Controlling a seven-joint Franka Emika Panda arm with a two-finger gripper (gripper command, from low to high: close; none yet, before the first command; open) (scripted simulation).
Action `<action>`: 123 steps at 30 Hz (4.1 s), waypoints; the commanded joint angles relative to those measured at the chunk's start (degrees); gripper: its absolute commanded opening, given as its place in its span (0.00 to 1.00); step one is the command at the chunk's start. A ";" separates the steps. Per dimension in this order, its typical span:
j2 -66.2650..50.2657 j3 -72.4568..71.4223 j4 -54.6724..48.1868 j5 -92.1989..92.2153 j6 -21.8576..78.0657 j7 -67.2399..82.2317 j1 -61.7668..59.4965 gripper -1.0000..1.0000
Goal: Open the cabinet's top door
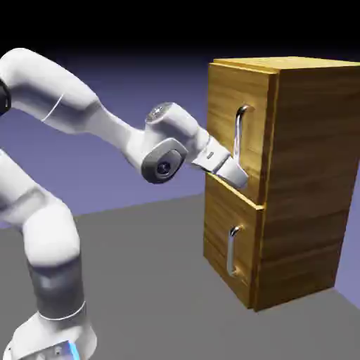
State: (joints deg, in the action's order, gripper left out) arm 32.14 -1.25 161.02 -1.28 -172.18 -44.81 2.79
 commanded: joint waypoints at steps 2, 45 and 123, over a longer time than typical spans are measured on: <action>0.28 -0.11 -0.29 -4.99 1.55 -4.38 2.17 0.50; 21.10 28.79 -4.81 -112.13 8.17 -85.91 24.37 0.50; 25.50 -51.05 -10.41 -47.05 75.34 -102.57 -2.01 0.00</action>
State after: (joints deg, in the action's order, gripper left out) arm 57.65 -52.30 150.62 -48.37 -96.90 -147.39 0.78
